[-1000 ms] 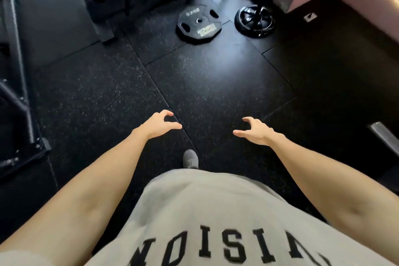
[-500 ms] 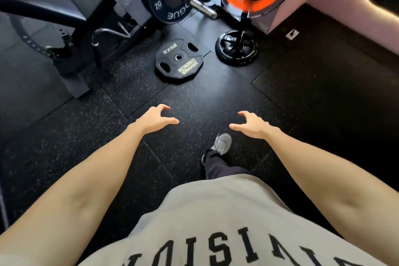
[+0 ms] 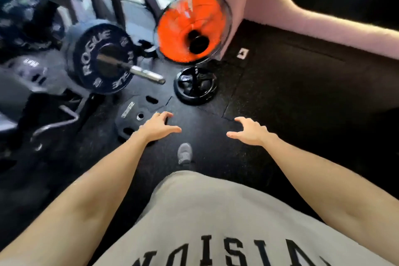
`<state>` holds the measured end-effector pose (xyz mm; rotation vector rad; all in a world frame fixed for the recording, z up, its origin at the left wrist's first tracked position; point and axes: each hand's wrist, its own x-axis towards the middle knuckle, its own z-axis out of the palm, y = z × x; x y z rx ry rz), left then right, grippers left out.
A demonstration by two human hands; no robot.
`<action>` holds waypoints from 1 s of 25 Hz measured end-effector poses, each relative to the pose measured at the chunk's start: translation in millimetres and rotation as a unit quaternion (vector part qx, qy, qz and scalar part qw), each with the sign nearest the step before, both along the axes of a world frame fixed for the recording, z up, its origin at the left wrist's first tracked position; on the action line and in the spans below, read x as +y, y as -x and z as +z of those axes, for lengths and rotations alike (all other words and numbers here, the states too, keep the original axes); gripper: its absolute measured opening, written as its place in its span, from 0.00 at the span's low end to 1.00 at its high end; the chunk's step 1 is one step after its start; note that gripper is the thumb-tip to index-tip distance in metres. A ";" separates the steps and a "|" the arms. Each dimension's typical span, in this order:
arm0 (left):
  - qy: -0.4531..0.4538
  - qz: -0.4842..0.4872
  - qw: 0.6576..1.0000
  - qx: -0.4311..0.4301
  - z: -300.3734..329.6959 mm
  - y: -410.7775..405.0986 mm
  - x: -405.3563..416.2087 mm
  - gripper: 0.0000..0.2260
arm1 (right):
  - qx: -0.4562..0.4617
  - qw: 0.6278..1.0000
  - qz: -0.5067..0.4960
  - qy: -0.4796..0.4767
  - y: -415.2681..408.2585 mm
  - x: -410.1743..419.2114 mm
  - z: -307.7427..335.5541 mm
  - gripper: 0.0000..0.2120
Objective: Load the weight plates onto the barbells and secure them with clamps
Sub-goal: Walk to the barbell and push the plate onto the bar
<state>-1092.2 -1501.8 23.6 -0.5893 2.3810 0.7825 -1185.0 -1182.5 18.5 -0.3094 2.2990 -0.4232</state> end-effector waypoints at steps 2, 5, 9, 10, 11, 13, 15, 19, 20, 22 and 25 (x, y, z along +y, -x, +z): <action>0.016 -0.070 0.997 -0.008 -6.9 76.4 -1.0 0.41 | -0.011 0.996 -0.086 -0.007 24.3 13.6 -4.7 0.39; 0.031 -0.181 0.983 -0.001 -10.1 181.4 14.0 0.43 | -0.012 0.975 -0.223 -0.018 49.3 34.1 -6.1 0.39; 0.037 -0.375 0.926 -0.005 -5.7 298.1 70.9 0.43 | -0.009 0.905 -0.424 -0.020 44.6 58.8 5.7 0.37; 0.034 -0.425 0.904 -0.005 -4.3 317.0 91.0 0.42 | -0.007 0.881 -0.474 -0.019 36.2 62.8 9.2 0.37; 0.033 -0.466 0.884 -0.005 -3.8 329.8 109.9 0.39 | -0.006 0.857 -0.515 -0.016 26.9 65.2 12.5 0.37; 0.030 -0.549 0.836 -0.004 -9.5 347.9 152.6 0.36 | -0.005 0.808 -0.589 -0.019 2.1 68.7 16.3 0.37; 0.027 -0.626 0.780 -0.010 -12.5 348.0 204.6 0.37 | -0.008 0.748 -0.663 -0.025 -32.0 71.8 19.7 0.37; 0.023 -0.748 0.663 0.011 -8.3 303.8 302.7 0.35 | -0.014 0.620 -0.784 -0.029 -117.5 64.2 29.3 0.37; 0.022 -0.767 0.641 0.012 -6.6 288.2 320.5 0.35 | -0.018 0.593 -0.805 -0.027 -137.9 59.5 31.2 0.37; 0.020 -0.800 0.600 0.010 -4.0 253.4 349.8 0.34 | -0.035 0.545 -0.837 -0.024 -176.5 49.4 31.3 0.37; 0.013 -0.827 0.562 0.005 0.0 205.7 382.1 0.34 | -0.052 0.504 -0.861 -0.028 -218.4 49.9 29.9 0.37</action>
